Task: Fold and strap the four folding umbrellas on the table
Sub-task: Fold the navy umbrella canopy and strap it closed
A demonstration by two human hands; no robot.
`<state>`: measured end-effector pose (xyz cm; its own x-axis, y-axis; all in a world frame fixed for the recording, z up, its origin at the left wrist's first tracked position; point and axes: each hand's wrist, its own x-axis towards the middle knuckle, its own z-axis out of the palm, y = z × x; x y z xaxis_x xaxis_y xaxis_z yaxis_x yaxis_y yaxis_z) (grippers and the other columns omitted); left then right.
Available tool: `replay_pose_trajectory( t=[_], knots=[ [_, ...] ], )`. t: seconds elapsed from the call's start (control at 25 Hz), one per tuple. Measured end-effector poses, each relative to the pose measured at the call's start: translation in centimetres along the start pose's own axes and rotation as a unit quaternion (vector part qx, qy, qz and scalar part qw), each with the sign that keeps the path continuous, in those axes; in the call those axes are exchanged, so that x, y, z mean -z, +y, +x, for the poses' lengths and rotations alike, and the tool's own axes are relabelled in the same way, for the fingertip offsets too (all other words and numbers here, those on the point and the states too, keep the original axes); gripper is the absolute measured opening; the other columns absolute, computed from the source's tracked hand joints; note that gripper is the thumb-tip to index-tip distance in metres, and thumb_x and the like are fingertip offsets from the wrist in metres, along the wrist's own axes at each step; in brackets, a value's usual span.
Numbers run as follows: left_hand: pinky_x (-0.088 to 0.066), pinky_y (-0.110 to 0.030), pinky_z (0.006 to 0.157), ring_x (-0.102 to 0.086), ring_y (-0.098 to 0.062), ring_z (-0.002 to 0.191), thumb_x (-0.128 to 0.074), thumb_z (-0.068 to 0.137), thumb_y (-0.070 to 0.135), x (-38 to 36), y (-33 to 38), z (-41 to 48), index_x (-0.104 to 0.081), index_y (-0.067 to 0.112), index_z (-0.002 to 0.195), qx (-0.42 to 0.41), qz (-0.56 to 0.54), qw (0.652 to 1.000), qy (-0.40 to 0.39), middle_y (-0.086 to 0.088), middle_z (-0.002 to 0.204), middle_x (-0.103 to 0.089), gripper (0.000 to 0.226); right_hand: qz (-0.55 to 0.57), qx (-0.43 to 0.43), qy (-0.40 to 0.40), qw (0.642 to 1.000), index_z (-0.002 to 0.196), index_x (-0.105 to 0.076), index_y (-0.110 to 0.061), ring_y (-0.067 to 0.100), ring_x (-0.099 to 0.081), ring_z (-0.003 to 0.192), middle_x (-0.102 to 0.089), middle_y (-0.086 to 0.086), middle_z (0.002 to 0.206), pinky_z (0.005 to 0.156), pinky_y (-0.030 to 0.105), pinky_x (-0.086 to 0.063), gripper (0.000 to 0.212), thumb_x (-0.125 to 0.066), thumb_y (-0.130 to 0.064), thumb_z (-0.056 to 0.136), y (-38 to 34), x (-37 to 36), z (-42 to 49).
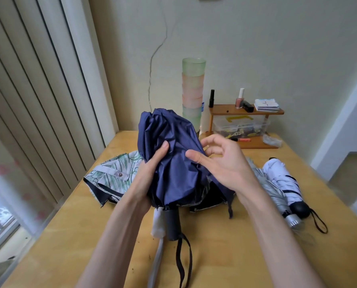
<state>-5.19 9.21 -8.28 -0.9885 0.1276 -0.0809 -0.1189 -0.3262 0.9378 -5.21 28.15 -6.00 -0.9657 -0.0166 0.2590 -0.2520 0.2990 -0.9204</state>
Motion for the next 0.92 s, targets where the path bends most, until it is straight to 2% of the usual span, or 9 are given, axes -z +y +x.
replay_pose_trajectory(
  t=[0.12,0.2,0.36,0.44,0.56,0.64,0.72,0.8,0.92],
  knots=[
    [-0.055,-0.043,0.103,-0.075,-0.026,0.113,-0.075,0.083,0.052,0.7,0.9,-0.2,-0.067,0.023,0.136,0.018,0.020,1.000,0.003,-0.004,0.122,-0.078,0.061,0.061,0.044,0.046,0.996,0.087,-0.073,-0.016,0.002,-0.065,0.063,-0.073,-0.006,0.070,0.064,0.013,-0.049,0.014,-0.085,-0.024,0.087,-0.3,1.7,0.3],
    [-0.056,-0.043,0.102,-0.076,-0.023,0.110,-0.079,0.074,0.054,1.1,1.5,-0.5,-0.068,0.027,0.134,0.011,0.043,0.999,0.010,0.000,0.120,-0.079,0.067,0.078,0.079,0.104,0.988,0.084,-0.071,-0.020,0.002,-0.068,0.073,-0.075,-0.010,0.076,0.072,0.017,-0.053,0.013,-0.078,-0.016,0.094,-0.3,3.4,0.5],
    [-0.058,-0.038,0.093,-0.077,-0.019,0.105,-0.084,0.068,0.048,1.9,2.3,-0.7,-0.069,0.029,0.128,-0.021,0.079,0.996,0.038,0.005,0.115,-0.080,0.064,0.056,0.073,0.147,0.985,0.091,-0.069,-0.019,0.005,-0.065,0.074,-0.079,-0.001,0.082,0.074,0.028,-0.051,0.012,-0.069,-0.022,0.103,0.6,4.9,0.5],
    [-0.059,-0.038,0.094,-0.076,-0.019,0.107,-0.087,0.067,0.044,2.5,2.4,-0.4,-0.068,0.030,0.128,-0.043,0.086,0.993,0.064,0.007,0.116,-0.079,0.065,0.068,0.061,0.144,0.985,0.096,-0.072,-0.013,0.005,-0.067,0.074,-0.080,0.001,0.082,0.073,0.026,-0.053,0.011,-0.074,-0.024,0.099,0.8,5.0,0.3],
    [-0.058,-0.044,0.101,-0.075,-0.019,0.109,-0.094,0.062,0.044,3.9,2.4,0.1,-0.066,0.027,0.135,-0.071,0.098,0.987,0.106,0.008,0.120,-0.078,0.079,0.054,0.070,0.128,0.988,0.103,-0.075,-0.011,0.008,-0.071,0.078,-0.078,-0.001,0.083,0.075,0.022,-0.057,0.018,-0.083,-0.020,0.090,1.0,5.7,0.1],
    [-0.057,-0.047,0.102,-0.075,-0.019,0.111,-0.100,0.059,0.048,4.5,2.4,0.2,-0.065,0.027,0.138,-0.086,0.098,0.986,0.107,0.009,0.123,-0.077,0.089,0.017,0.079,0.101,0.992,0.108,-0.076,-0.017,0.009,-0.071,0.089,-0.077,-0.001,0.094,0.086,0.027,-0.058,0.021,-0.084,-0.017,0.089,1.4,6.2,0.1],
    [-0.057,-0.047,0.103,-0.074,-0.018,0.114,-0.099,0.058,0.052,4.6,2.5,0.0,-0.063,0.027,0.139,-0.091,0.095,0.987,0.090,0.009,0.126,-0.076,0.092,-0.014,0.080,0.054,0.995,0.115,-0.075,-0.024,0.009,-0.071,0.105,-0.077,-0.005,0.108,0.099,0.035,-0.056,0.027,-0.082,-0.027,0.090,1.6,6.1,0.2],
    [-0.056,-0.044,0.102,-0.073,-0.017,0.116,-0.097,0.067,0.045,4.1,2.4,0.1,-0.063,0.027,0.139,-0.105,0.101,0.987,0.060,0.010,0.128,-0.075,0.082,0.005,0.066,0.012,0.998,0.126,-0.072,-0.030,0.006,-0.068,0.119,-0.074,-0.010,0.124,0.108,0.037,-0.053,0.043,-0.078,-0.045,0.087,1.3,5.1,0.2],
    [-0.061,-0.026,0.088,-0.074,-0.009,0.109,-0.083,0.074,0.037,1.9,2.1,-0.3,-0.067,0.027,0.129,-0.113,0.124,0.986,0.018,0.015,0.117,-0.078,0.058,0.090,0.030,-0.060,0.994,0.139,-0.062,-0.034,-0.002,-0.069,0.117,-0.070,-0.011,0.132,0.095,0.022,-0.057,0.063,-0.079,-0.049,0.080,0.2,2.6,0.1]
  ],
)
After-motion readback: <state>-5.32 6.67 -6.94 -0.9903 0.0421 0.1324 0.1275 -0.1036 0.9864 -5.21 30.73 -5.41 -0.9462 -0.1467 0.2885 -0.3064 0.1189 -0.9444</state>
